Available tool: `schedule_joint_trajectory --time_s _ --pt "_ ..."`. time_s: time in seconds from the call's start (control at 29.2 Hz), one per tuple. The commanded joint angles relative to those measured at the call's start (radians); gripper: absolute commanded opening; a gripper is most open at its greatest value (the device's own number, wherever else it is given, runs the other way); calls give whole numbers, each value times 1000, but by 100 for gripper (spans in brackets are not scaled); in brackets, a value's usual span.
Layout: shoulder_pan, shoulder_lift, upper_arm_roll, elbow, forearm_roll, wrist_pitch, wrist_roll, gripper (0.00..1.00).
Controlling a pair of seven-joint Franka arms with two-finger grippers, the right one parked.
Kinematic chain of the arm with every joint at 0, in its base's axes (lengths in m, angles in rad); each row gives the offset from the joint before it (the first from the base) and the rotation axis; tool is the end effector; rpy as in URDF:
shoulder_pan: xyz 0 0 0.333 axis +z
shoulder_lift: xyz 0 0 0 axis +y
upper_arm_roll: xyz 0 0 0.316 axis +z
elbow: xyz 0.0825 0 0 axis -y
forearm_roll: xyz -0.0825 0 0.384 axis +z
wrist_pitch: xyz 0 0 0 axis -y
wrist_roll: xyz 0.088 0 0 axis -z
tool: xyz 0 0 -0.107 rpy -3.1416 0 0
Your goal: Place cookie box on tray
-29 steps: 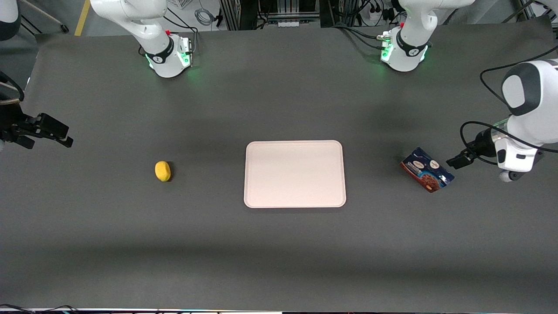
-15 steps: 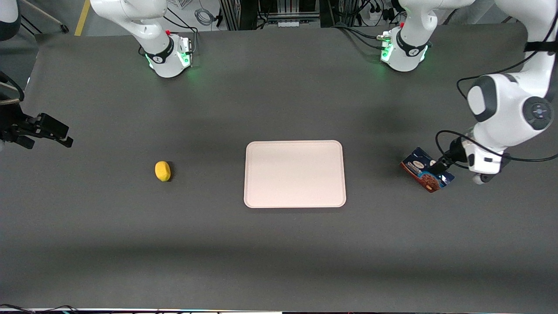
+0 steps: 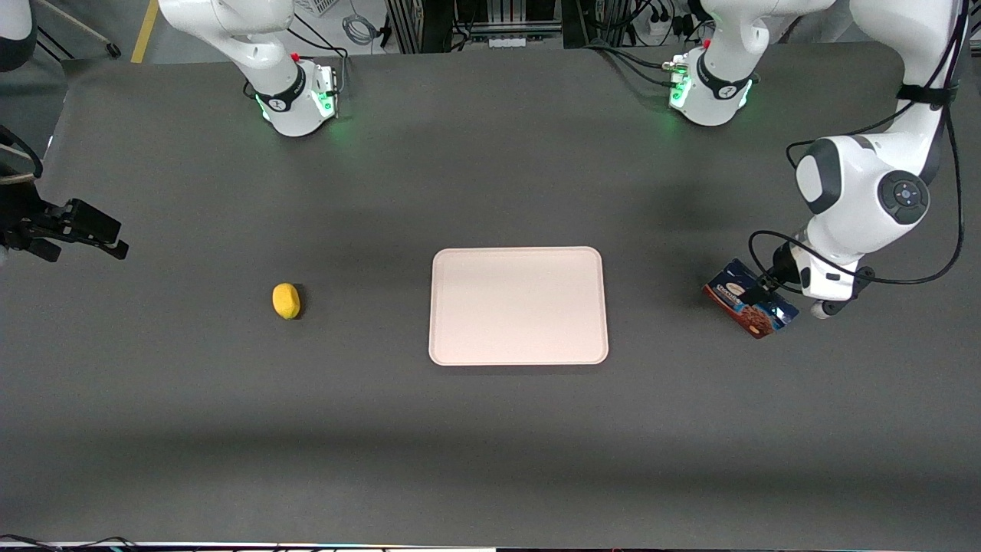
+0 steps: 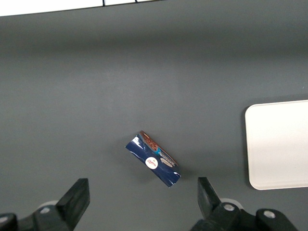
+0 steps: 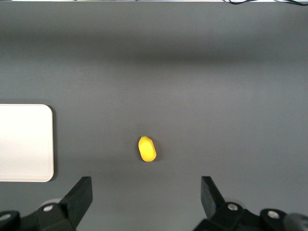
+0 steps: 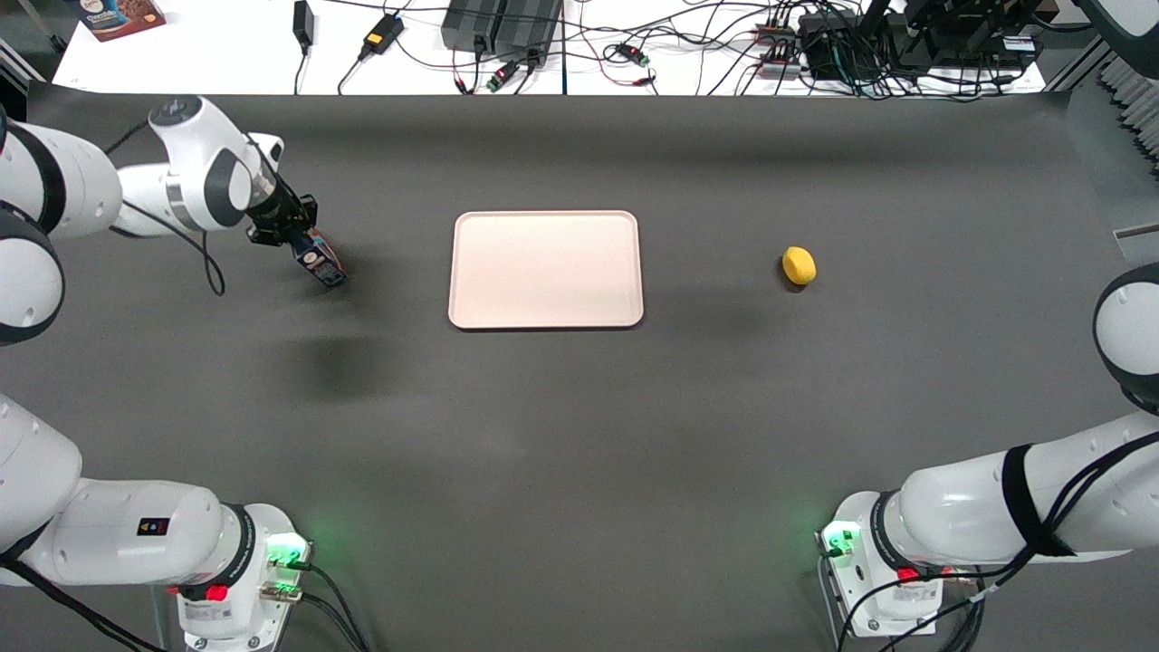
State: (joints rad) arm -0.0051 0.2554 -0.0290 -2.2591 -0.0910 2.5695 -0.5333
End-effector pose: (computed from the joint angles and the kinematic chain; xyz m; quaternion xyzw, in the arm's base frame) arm 0.5452 -0.0172 0.2534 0.9581 0.2836 0.0181 0.0358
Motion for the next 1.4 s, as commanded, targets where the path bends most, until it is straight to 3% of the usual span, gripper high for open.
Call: schedule_joint_trajectory --time_s 0.0,0.38,0.51,0.79,1.03,1.37 --pt "-4 -73 6 151 88 -270 -8 10" --pt "-7 -100 3 573 97 -829 12 11" --pt "-7 -99 -12 667 96 -946 12 10" --pt "-9 -102 -72 714 83 -966 -14 9" --pt "-10 -93 -264 727 99 -951 -200 8" --pt "-26 -30 -499 730 137 -856 -225 6"
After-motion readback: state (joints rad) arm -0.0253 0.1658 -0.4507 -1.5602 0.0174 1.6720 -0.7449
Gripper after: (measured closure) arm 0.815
